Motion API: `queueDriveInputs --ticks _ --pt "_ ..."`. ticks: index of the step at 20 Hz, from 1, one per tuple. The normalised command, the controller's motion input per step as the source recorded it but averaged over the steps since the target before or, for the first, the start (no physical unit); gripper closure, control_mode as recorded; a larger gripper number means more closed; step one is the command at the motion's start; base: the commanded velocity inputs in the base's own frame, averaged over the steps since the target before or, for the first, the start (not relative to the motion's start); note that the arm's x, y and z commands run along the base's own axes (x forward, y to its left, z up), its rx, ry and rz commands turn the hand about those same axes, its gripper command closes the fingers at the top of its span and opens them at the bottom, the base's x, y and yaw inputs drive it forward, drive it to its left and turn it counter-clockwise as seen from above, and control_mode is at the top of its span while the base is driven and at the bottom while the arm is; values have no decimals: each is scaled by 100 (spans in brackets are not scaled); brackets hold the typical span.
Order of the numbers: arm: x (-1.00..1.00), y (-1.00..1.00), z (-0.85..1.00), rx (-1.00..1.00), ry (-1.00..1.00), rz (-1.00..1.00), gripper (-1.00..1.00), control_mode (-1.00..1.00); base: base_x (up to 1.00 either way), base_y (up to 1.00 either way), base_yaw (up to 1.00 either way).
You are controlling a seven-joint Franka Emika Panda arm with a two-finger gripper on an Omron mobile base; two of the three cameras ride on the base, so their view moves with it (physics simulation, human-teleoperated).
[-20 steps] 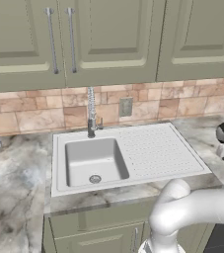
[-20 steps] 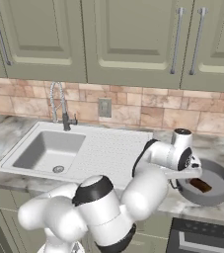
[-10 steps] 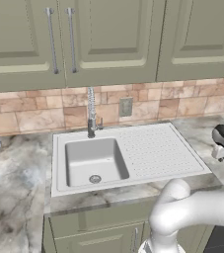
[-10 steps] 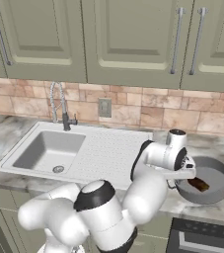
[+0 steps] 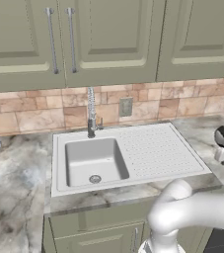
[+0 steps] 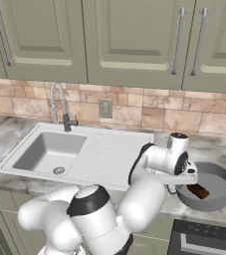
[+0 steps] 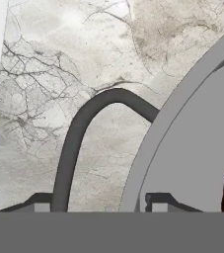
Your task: Dump the sweet potato from the pot into the sink. Then turn on the water and wash the sweet potato. Then turn off the water and put the sweet potato back in the pot.
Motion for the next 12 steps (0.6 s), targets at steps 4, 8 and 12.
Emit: queueDriveInputs --ticks 4,8,12 --pt "-71 39 42 0 -13 0 100 -100 0 0 0" --pt "-81 62 77 0 -18 0 100 -100 0 0 0" --pt "-53 85 78 3 -13 1 100 -100 0 0 0"
